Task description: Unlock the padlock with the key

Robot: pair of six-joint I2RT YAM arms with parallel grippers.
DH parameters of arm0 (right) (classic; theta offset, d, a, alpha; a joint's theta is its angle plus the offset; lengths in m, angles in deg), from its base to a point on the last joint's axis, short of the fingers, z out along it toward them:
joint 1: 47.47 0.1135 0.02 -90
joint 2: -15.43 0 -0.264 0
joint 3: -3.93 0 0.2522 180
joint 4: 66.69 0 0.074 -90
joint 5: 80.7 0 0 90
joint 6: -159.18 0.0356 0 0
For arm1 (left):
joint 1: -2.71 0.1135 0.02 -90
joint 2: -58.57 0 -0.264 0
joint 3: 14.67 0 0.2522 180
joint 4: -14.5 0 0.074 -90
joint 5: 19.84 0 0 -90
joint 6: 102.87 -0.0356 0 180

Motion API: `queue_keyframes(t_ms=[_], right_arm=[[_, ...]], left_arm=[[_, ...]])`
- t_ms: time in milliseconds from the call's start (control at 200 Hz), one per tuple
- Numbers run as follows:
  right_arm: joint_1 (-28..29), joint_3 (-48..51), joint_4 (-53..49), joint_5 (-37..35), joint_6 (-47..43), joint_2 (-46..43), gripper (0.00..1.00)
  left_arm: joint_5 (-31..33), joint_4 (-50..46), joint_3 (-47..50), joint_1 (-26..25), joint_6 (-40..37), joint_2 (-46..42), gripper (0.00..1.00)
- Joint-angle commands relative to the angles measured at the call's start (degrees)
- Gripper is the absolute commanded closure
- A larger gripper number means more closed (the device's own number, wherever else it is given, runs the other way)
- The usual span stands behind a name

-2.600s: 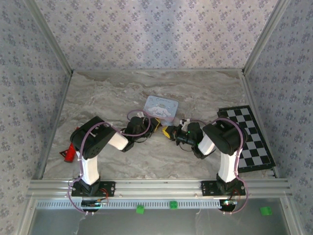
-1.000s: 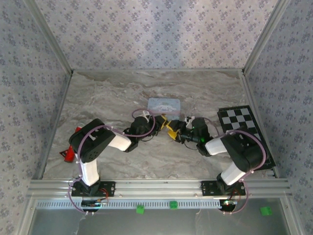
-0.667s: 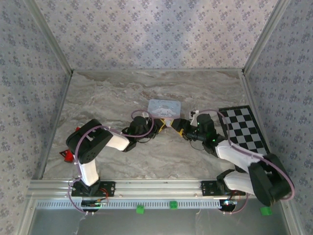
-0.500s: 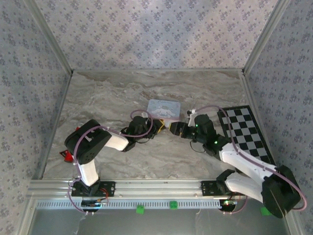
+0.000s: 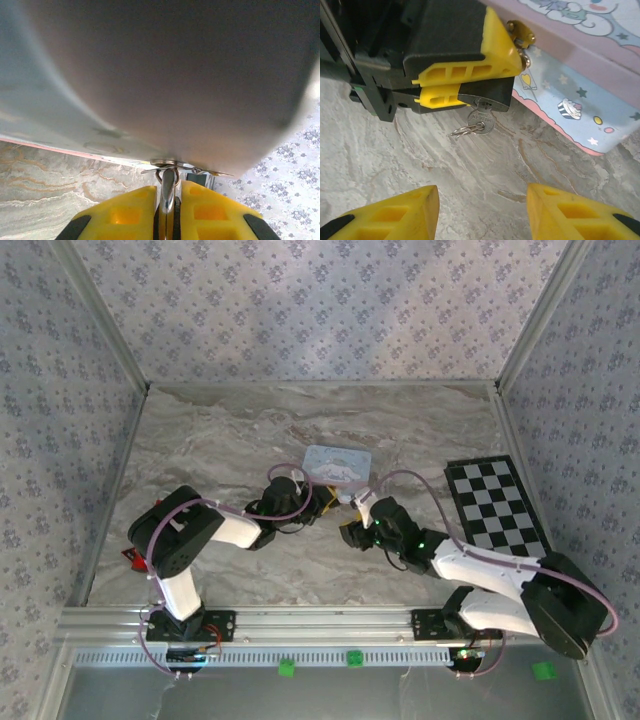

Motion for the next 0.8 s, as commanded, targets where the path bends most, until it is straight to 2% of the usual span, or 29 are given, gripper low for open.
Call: queue_keyframes(t_ms=[0,235,375,570,795], right_arm=[[0.47,0.06,4.48,-2.61,-4.43,1.73,0.50],[-1.08,-0.89,5.91,-3.00,-3.60,3.73,0.58],[-2.76,-1.17,6.00,-0.80,-2.38,4.31,0.61],[-3.65,-0.62,6.66,2.72,-1.06,3.12,0.60],[-6.66,1.14,5.81,7.25,1.69,0.49,0.51]], left_arm=[[-2.60,2.49,0.20,-0.08,-1.43,-2.76,1.00],[-3.37,3.19,0.29,-0.86,-1.52,-3.30,1.00],[-3.33,3.67,0.21,-1.38,-1.56,-3.13,1.00],[-3.53,4.23,-0.41,-2.07,-1.34,-2.44,1.00],[-3.52,5.47,-0.15,-2.07,-0.64,-1.90,1.00]])
